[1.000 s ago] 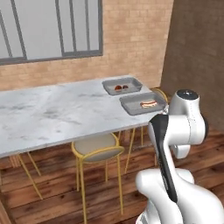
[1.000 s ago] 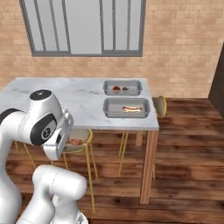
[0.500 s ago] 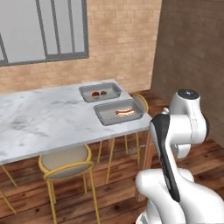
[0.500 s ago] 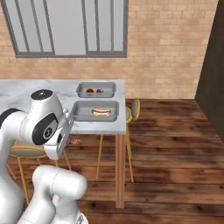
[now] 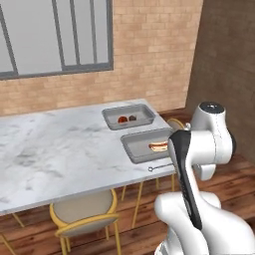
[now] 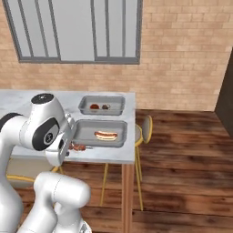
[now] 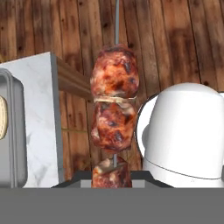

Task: Place the cold items (tomato and mushroom) from the fridge in one tupperware on the dining counter. Place the warm items (kebab skewer and hot dog) in the stove area in another tupperware.

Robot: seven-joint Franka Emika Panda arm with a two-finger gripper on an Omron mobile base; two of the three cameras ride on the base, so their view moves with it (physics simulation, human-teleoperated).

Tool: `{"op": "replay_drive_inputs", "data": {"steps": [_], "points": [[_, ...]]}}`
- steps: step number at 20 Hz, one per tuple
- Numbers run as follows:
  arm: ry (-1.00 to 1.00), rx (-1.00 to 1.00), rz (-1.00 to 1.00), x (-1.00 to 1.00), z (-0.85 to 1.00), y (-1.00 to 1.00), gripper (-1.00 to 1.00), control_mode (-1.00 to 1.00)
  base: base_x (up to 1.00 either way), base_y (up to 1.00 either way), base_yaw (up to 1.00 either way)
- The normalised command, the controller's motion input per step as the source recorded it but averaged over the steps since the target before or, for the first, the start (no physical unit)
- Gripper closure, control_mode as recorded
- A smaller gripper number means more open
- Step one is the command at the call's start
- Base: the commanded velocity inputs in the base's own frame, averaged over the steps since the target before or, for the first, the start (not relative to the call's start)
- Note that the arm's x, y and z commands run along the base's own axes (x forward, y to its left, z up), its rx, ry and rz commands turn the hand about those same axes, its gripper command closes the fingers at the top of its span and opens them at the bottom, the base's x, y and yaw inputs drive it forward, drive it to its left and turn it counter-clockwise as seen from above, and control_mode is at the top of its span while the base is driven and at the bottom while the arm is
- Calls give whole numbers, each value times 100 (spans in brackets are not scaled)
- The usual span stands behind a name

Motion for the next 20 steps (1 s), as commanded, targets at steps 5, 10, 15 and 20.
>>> {"op": "replay_drive_inputs", "data": {"steps": [5,10,15,20], "points": [[0,0,0,0,0,0,100,100,2,-50,4],[0,0,0,0,0,0,100,100,15,-47,-10],[0,0,0,0,0,0,100,100,40,7,-5],[0,0,0,0,0,0,100,100,49,1,1]]}}
